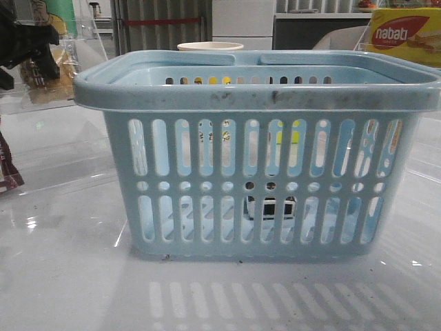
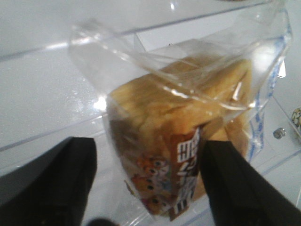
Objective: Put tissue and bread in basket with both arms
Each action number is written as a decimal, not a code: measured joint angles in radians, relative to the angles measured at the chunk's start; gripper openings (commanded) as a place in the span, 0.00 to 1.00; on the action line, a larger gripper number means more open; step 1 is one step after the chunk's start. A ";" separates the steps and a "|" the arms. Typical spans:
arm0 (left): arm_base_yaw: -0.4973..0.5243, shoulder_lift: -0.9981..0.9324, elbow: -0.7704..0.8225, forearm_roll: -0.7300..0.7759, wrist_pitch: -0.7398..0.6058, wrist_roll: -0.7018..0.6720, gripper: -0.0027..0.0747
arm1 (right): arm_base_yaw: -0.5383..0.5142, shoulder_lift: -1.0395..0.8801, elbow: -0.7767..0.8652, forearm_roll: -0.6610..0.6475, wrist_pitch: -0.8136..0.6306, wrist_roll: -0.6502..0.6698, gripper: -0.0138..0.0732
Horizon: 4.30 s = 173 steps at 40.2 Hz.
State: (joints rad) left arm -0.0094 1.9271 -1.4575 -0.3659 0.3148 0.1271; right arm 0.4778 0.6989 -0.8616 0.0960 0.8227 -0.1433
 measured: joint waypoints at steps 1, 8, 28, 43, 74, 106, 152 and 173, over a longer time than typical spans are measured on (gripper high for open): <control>0.000 0.000 0.000 0.000 0.000 0.000 0.47 | 0.000 0.000 0.000 0.000 0.000 0.000 0.81; 0.000 0.000 0.000 0.000 0.002 0.000 0.32 | 0.000 0.000 0.000 0.000 0.000 0.000 0.81; 0.000 -0.133 0.000 0.004 0.152 0.000 0.15 | 0.000 0.000 0.000 0.000 0.000 0.000 0.81; -0.017 -0.354 0.000 -0.019 0.338 0.005 0.15 | 0.000 0.000 0.000 0.000 0.000 0.000 0.81; -0.540 -0.393 0.000 -0.024 0.421 0.183 0.16 | 0.000 0.000 0.000 0.000 0.000 0.000 0.81; -0.569 -0.459 -0.017 0.063 0.465 0.183 0.58 | 0.000 0.000 0.000 0.000 0.000 0.000 0.81; -0.569 -1.337 0.722 0.211 0.500 0.075 0.52 | 0.000 0.000 0.000 0.000 0.000 0.000 0.81; -0.569 -1.337 0.731 0.277 0.492 0.034 0.27 | 0.000 0.000 0.000 0.000 0.000 0.000 0.45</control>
State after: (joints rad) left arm -0.5781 0.5904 -0.7269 -0.0887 0.8072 0.1613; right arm 0.4778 0.6989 -0.8616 0.0960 0.8227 -0.1433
